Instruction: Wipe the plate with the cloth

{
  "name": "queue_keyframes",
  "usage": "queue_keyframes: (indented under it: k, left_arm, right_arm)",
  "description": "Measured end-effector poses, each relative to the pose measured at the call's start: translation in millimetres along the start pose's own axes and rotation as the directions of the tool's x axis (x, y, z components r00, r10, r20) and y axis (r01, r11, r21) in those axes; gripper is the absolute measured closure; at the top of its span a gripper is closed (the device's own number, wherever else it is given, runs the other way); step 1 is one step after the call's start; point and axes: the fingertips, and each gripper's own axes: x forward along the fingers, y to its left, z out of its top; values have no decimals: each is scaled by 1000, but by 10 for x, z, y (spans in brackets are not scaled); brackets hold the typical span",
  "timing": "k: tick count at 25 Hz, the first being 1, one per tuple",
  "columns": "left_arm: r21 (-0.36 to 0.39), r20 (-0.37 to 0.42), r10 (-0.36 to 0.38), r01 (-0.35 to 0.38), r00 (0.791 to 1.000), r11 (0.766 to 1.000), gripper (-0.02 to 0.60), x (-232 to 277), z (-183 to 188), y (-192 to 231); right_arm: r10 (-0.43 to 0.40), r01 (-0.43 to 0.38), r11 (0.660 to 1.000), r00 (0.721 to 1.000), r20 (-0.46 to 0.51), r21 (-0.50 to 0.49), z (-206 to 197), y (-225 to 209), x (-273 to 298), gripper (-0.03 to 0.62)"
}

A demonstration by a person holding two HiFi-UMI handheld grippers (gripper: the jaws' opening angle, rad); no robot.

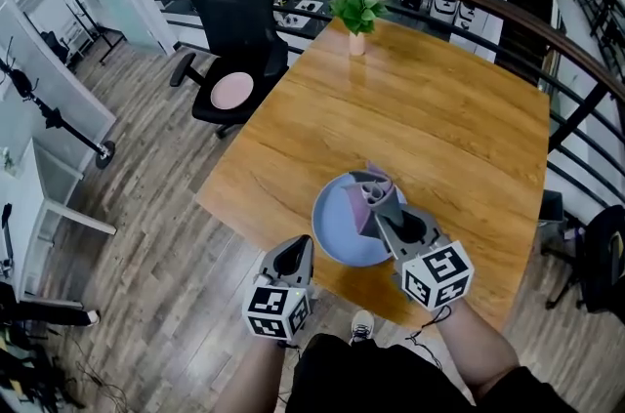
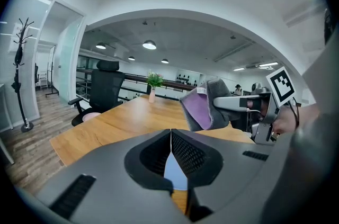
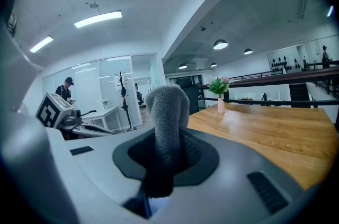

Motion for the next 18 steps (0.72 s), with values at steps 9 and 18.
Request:
queue_keyframes:
  k: [9,18]
  left_arm:
    - [-18,-104,21,-23,994,1000,473,327,-232,119]
    - [-79,-274,-35,14,961,997,403,777,-720,439]
  right_arm:
    - [-11,12,1000,999,-33,10,-88,-149,56,522]
    - [-49,51,999,994,-102,19,-320,-205,328,522]
